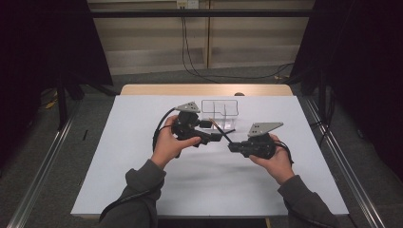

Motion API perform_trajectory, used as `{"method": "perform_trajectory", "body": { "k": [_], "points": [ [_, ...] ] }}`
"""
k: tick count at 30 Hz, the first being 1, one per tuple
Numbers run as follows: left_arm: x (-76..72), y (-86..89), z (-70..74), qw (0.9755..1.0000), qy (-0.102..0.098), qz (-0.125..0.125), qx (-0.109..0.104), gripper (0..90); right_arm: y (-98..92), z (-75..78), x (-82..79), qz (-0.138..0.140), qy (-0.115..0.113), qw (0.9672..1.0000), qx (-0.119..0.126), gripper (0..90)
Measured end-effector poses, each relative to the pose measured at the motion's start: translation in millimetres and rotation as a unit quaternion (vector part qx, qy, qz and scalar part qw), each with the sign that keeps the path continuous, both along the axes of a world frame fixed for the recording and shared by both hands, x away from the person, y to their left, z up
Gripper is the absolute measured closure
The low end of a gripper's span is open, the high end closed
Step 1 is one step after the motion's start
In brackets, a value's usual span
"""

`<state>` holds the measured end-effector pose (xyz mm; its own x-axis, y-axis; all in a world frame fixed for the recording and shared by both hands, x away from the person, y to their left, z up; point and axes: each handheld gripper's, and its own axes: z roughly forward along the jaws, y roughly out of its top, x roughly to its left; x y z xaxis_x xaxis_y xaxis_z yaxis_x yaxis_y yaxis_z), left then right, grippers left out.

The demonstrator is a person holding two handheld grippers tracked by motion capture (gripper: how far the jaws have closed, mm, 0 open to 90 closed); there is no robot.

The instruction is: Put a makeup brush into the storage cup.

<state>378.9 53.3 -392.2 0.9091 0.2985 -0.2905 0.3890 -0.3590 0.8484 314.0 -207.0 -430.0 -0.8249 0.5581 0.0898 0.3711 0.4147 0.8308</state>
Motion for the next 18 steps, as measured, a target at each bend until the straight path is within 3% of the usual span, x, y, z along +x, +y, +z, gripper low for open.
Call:
{"method": "perform_trajectory", "body": {
  "k": [8,11,18],
  "points": [
    [-1.8,-2.9,-2.3,0.9998,0.005,-0.009,-0.016,43.6,-0.8,1.4,0.7,-0.011,-0.001,0.9999,0.011,85.8],
    [-3.2,-4.7,-2.3,0.9999,-0.003,-0.012,-0.007,45.0,-0.4,1.9,0.9,-0.014,0.000,0.9998,0.013,85.8],
    [-4.7,-7.4,-4.3,0.9997,-0.002,-0.018,-0.013,48.7,1.7,2.1,1.9,-0.017,0.000,0.9997,0.014,85.8]
  ]
}}
